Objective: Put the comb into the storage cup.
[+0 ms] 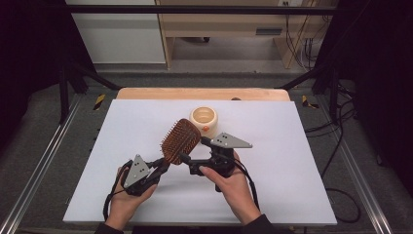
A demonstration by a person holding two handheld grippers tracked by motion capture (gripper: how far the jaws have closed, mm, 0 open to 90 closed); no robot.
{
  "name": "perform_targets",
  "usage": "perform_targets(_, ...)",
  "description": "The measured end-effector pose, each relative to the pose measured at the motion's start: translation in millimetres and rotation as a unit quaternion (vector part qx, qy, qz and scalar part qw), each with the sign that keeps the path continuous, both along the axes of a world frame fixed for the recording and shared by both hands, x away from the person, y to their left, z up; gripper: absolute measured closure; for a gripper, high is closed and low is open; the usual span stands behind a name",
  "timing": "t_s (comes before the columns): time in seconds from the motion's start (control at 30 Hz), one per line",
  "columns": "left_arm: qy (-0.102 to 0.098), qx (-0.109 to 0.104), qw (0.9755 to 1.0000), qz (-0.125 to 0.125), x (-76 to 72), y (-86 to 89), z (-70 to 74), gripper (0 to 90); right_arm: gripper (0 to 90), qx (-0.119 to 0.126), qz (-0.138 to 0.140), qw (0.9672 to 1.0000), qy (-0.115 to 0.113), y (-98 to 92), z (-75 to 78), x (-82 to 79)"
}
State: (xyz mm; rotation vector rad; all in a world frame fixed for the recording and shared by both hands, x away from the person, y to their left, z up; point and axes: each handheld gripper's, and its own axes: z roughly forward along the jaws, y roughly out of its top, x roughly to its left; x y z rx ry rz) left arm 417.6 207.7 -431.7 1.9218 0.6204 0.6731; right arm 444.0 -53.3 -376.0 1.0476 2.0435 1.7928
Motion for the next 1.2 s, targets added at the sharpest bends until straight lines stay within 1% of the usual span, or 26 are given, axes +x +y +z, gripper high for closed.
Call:
perform_targets(0.23,-0.003,0.001,1.0000,-0.002,-0.8,-0.8,0.5,72.6,9.7,0.007,-0.001,1.0000,0.000,1.8,1.4,1.7)
perform_targets(0.57,-0.004,0.000,1.0000,-0.001,-1.2,-1.1,0.6,72.6,11.4,0.020,-0.002,0.9998,0.005,6.1,0.6,4.0)
perform_targets(0.77,-0.007,-0.002,1.0000,-0.004,-2.3,-2.1,1.3,72.6,14.6,0.034,-0.003,0.9994,0.011,8.8,1.8,7.6)
perform_targets(0.9,-0.008,0.000,0.9999,-0.007,-2.7,-3.1,1.1,72.6,16.4,0.040,0.001,0.9991,0.011,11.3,3.2,10.0)
perform_targets(1.2,-0.010,-0.002,0.9999,-0.008,-3.2,-3.4,1.4,72.6,20.4,0.053,-0.001,0.9984,0.017,13.6,4.0,14.0)
